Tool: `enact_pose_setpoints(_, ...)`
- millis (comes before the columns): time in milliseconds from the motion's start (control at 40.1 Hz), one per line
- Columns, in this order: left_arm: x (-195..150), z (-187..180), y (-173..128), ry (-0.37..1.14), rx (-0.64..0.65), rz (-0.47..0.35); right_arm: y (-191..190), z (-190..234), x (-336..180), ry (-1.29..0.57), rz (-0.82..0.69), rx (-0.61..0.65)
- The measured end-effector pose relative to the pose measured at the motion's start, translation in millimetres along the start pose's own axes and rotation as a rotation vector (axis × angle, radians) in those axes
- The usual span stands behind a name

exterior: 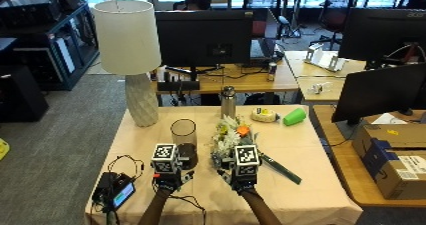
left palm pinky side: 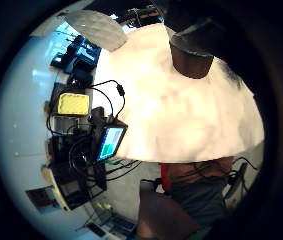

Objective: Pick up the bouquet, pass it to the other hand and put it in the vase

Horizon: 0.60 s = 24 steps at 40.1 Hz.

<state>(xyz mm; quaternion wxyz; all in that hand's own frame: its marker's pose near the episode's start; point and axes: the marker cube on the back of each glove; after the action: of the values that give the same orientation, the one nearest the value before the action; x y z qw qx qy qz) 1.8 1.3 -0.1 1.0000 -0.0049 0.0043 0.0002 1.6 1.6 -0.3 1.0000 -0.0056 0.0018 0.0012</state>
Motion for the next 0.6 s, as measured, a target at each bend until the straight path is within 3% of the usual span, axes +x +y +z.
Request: enact_pose_setpoints(598, 3.3, -3.1, -0.9, 0.021, 0.008, 0.004, 1.2, -1.3, 5.0, 0.016, 0.005, 0.010)
